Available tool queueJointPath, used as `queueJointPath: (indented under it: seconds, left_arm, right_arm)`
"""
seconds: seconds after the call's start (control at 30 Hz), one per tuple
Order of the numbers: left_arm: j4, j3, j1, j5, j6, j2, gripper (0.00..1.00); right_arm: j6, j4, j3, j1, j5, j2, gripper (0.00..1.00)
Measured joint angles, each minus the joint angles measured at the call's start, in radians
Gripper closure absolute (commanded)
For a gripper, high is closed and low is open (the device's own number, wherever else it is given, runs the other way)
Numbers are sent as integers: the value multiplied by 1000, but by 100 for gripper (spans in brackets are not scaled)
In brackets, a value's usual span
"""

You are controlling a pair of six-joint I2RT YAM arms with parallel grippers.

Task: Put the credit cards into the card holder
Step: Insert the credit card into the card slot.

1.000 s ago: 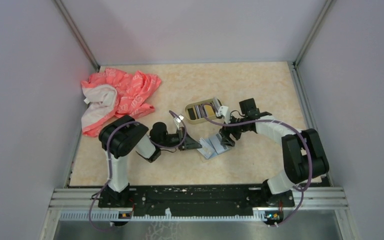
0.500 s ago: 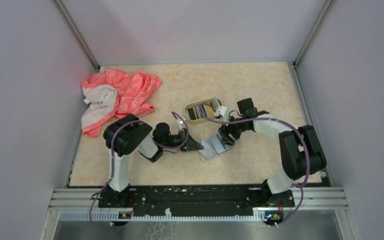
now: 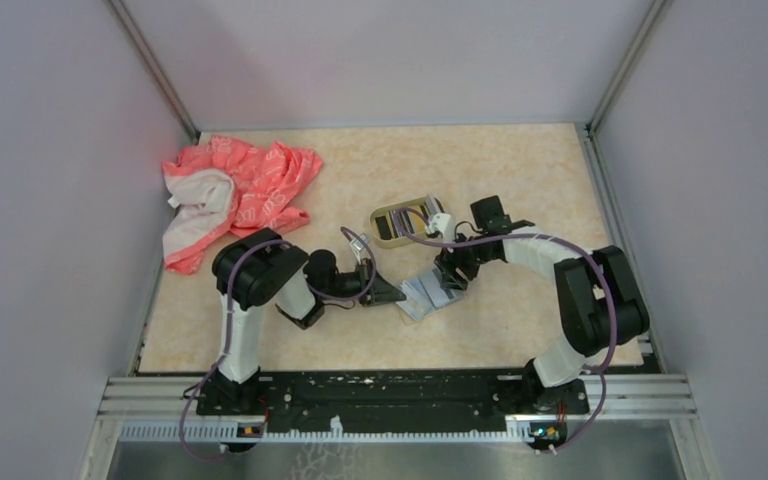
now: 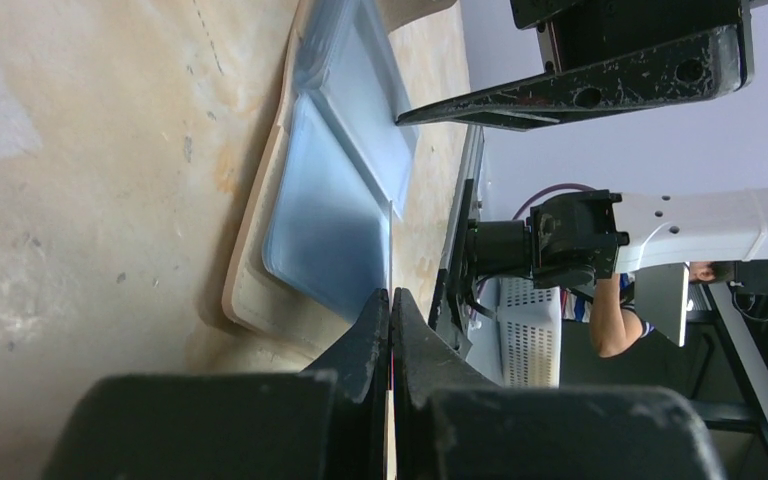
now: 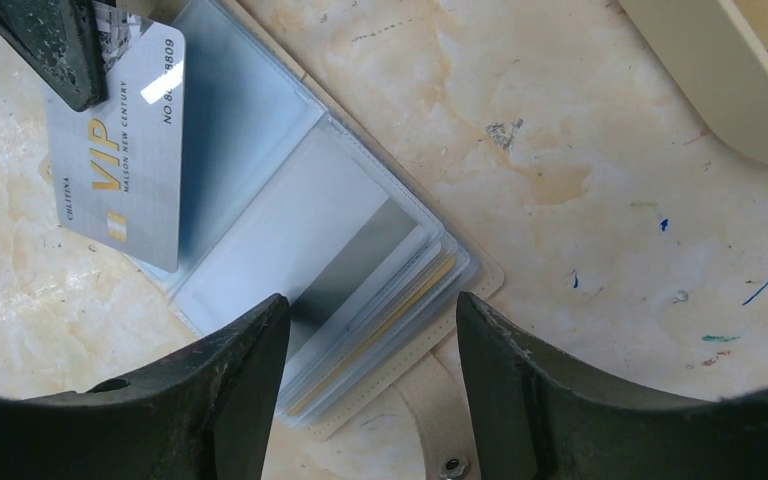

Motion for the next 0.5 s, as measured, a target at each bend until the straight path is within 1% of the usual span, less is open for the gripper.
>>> queueJointPath:
  seconds: [0.27,0.5]
  left_arm:
    - [26,-16,0,0,-11,0,100]
    - [30,1,0,2,-29,1,100]
  right_arm:
    - [0,-4,7,10,1,6,41]
    - [0,-8,9,10,1,7,42]
